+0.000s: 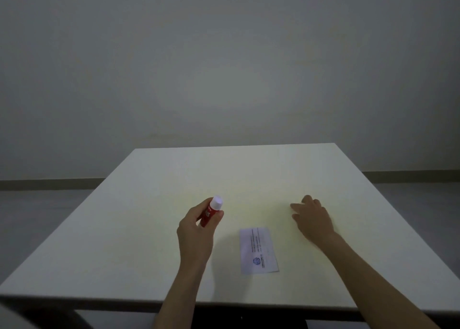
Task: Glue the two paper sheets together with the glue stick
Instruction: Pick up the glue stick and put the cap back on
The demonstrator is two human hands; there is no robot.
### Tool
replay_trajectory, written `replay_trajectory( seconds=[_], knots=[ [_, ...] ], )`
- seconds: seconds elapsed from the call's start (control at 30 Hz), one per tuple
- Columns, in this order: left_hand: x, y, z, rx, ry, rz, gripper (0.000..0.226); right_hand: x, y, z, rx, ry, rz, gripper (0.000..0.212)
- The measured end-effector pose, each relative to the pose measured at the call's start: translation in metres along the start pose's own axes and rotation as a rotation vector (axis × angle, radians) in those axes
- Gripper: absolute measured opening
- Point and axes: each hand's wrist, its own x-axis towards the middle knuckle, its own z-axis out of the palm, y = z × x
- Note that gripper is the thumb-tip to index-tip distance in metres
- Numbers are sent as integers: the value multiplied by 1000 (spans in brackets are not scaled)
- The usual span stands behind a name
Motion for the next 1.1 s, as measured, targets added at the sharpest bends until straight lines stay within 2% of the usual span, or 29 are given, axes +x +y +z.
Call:
replay_trajectory(
  seconds=[0.1, 0.17, 0.23, 0.3, 0.37, 0.5, 0.63, 0.73, 0.77, 0.8, 0.9, 0.97, 1.0, 1.1],
  knots=[
    [-4, -3, 1, 48, -18, 20, 39, -5, -10, -12, 297, -19, 10, 33],
    [-5, -4, 4, 85, -43, 30, 39, -19, -30, -29, 715, -41, -10, 29],
    [-7, -5, 6, 120, -63, 49, 38, -35, -56, -48, 1104, -71, -87, 18],
    [-9, -4, 8, 151, -71, 65, 35, -48, -78, -62, 1271, -128, -196, 18],
    [-9, -2, 10, 191, -73, 87, 34, -55, -94, -71, 1257, -150, -272, 24],
    [-9, -1, 8, 290, -85, 163, 36, -57, -104, -69, 1045, -32, -349, 29],
    [-12, -4, 7, 333, -131, 200, 33, -58, -106, -65, 841, 18, -409, 13],
    [-17, -7, 10, 379, -119, 211, 32, -54, -109, -61, 321, 70, -316, 55],
    [-19, -7, 11, 381, -118, 207, 32, -53, -109, -59, 246, 78, -297, 58],
    [-19, -7, 12, 373, -113, 199, 31, -54, -108, -57, 271, 63, -315, 55],
    [-16, -4, 11, 318, -89, 163, 28, -58, -106, -55, 579, -57, -485, 25],
    [-15, -3, 11, 310, -81, 159, 28, -58, -107, -57, 622, -39, -507, 17],
    [-15, -4, 11, 322, -81, 166, 28, -58, -108, -58, 568, 6, -464, 22],
    [-18, -8, 14, 354, -73, 172, 27, -55, -113, -60, 279, 124, -294, 54]
  ],
)
